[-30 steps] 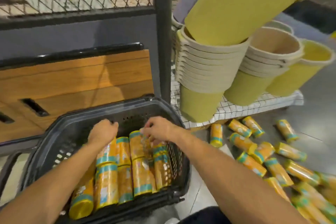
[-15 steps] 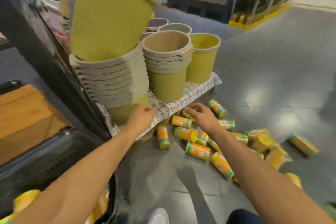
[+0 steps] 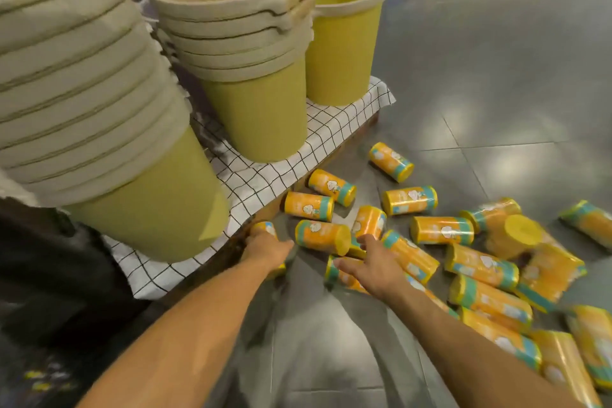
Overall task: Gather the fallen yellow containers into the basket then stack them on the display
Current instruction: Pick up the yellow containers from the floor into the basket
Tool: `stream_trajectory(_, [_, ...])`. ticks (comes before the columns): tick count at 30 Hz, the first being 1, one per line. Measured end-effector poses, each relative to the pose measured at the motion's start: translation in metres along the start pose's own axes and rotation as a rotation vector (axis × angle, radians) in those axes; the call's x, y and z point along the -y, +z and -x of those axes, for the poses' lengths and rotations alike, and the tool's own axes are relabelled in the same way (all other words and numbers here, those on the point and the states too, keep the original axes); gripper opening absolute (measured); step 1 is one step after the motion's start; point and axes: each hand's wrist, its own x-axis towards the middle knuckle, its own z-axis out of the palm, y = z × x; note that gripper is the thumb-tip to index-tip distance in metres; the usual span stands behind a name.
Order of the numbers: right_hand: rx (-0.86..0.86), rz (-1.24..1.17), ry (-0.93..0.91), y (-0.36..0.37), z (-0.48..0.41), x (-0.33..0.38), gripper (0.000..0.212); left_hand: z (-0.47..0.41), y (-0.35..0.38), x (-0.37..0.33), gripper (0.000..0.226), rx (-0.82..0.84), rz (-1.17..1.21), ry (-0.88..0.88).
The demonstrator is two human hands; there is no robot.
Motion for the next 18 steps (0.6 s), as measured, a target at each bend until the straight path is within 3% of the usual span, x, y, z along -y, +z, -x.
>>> stream_trajectory(4, [-0.060, 0.296, -0.053, 0.035, -0.022, -0.020, 0.070, -0.049, 0.020, 0.007, 0.121, -0.042, -0.133, -0.047])
stream_trajectory(8, [-0.183, 0.593, -0.132, 0.062, -0.020, -0.028, 0.073, -0.068, 0.029, 0.028, 0.122, 0.017, -0.110, -0.026])
stream_trajectory(11, [-0.142, 0.749, -0.112, 0.077, -0.014, -0.038, 0.077, -0.072, 0.033, 0.037, 0.116, 0.026, -0.068, -0.014])
stream_trajectory(14, [-0.076, 0.721, -0.030, 0.087, -0.007, -0.039, 0.070, -0.071, 0.029, 0.041, 0.107, 0.077, -0.111, -0.015])
stream_trajectory(18, [0.012, 0.338, 0.072, 0.078, 0.001, -0.028, 0.061, -0.049, 0.013, 0.032, 0.094, 0.168, -0.073, 0.021])
